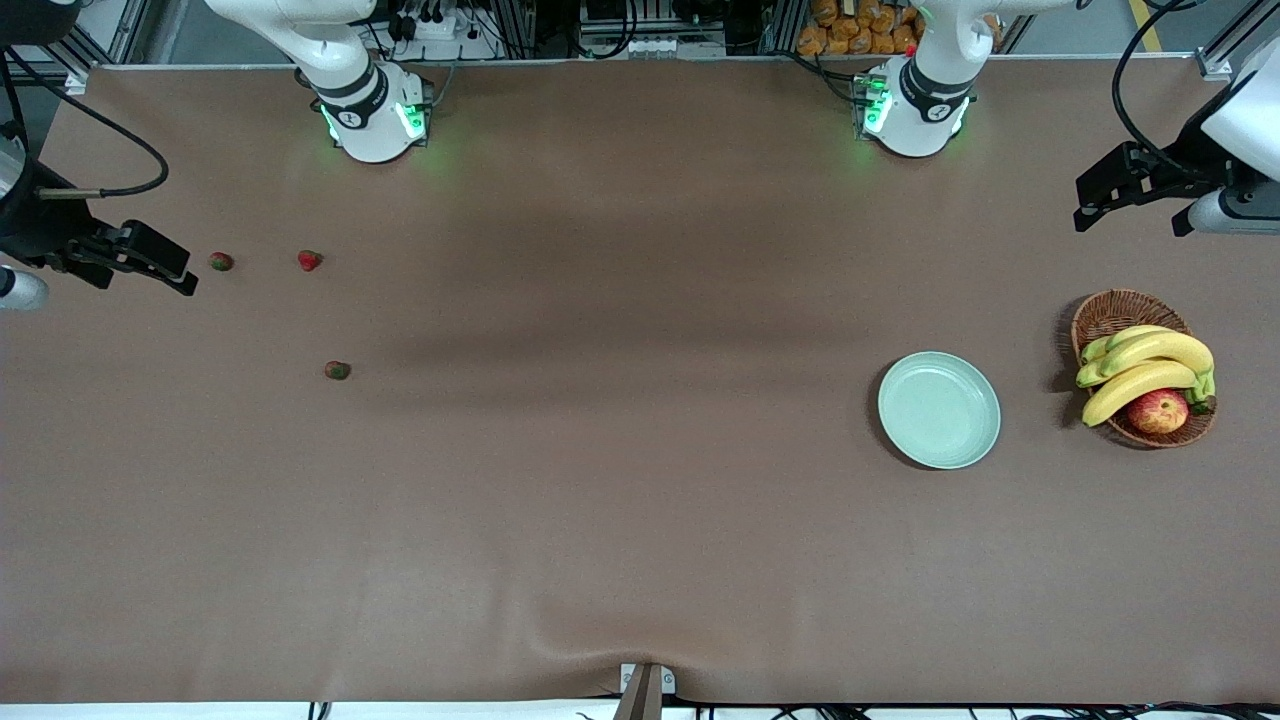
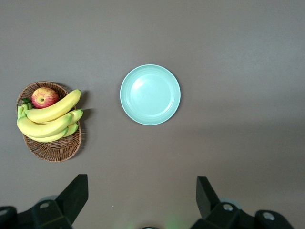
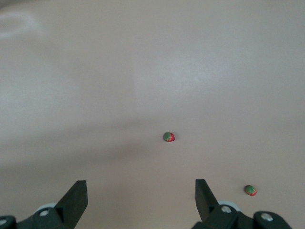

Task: Collect all strawberries into plate

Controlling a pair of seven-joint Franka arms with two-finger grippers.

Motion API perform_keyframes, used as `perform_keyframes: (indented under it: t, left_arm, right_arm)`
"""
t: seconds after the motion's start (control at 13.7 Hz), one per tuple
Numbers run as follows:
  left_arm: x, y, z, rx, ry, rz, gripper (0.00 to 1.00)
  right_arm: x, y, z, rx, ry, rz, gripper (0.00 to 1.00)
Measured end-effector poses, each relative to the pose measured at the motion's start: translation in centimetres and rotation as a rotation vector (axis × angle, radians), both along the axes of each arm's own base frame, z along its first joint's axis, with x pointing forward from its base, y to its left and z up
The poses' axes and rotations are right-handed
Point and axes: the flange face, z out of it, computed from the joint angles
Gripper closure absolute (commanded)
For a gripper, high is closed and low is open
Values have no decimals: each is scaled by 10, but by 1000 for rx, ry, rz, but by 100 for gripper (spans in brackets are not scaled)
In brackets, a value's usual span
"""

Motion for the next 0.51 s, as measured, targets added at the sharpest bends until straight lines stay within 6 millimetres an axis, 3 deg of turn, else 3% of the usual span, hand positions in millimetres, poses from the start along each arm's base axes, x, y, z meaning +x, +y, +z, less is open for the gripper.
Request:
perform_keyframes:
  t: [0.37,0.51]
  left_arm:
    - [1,0,-2,0,3,0,0]
    - [1,0,-2,0,5,0,0]
  right_arm:
    - [-3,-8,-25,-9,120,-10,0]
    - [-4,-17,-47,-9,165,-25,0]
